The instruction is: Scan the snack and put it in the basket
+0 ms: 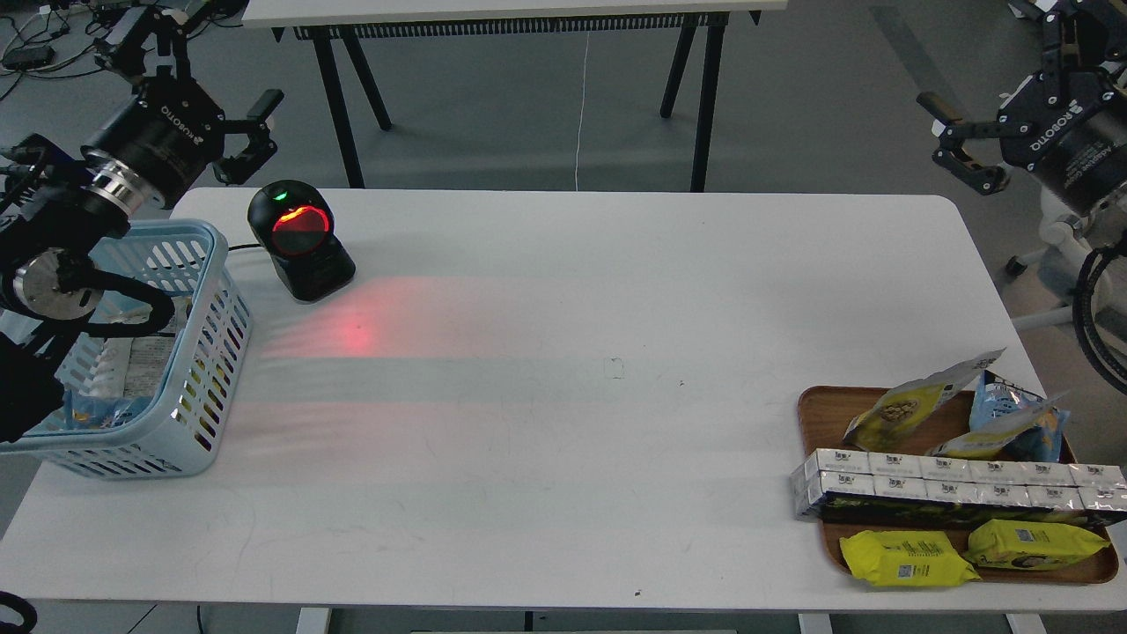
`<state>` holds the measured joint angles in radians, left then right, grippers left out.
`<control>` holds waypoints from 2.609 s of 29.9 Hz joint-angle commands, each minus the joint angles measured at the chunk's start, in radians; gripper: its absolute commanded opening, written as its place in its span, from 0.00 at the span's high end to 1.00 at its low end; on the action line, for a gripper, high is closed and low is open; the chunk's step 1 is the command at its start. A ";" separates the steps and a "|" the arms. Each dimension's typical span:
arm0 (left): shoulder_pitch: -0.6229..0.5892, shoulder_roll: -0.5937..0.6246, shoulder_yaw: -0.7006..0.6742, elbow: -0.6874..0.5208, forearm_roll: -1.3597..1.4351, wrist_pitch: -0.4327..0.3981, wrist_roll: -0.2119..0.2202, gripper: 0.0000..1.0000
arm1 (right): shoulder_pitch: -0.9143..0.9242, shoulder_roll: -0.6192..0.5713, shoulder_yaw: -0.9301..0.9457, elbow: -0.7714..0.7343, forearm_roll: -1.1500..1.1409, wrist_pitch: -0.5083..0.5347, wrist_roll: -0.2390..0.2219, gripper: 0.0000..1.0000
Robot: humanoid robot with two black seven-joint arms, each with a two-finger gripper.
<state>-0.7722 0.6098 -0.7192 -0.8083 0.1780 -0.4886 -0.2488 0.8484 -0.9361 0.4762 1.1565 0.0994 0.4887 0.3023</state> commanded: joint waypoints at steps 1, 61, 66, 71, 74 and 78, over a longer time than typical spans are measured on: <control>0.011 0.004 0.001 0.000 0.000 0.000 0.000 0.00 | 0.000 0.010 -0.005 -0.008 -0.004 0.000 0.000 0.00; -0.039 -0.185 -0.022 -0.012 0.000 0.000 0.006 0.00 | 0.317 -0.434 -0.446 0.308 -0.723 0.000 0.001 0.00; -0.039 -0.150 -0.020 -0.012 0.000 0.000 0.006 0.00 | 0.317 -0.527 -0.446 0.403 -0.921 0.000 0.001 0.00; -0.039 -0.144 -0.019 -0.012 0.000 0.000 0.006 0.00 | 0.317 -0.587 -0.444 0.465 -1.121 0.000 0.001 0.00; -0.035 -0.142 -0.019 -0.012 0.000 0.000 0.006 0.00 | 0.317 -0.618 -0.442 0.495 -1.234 0.000 0.001 0.00; -0.032 -0.142 -0.017 -0.012 0.000 0.000 0.006 0.00 | 0.317 -0.621 -0.441 0.523 -1.395 0.000 0.001 0.00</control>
<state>-0.8056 0.4674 -0.7375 -0.8208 0.1780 -0.4887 -0.2424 1.1663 -1.5544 0.0342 1.6625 -1.1794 0.4888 0.3037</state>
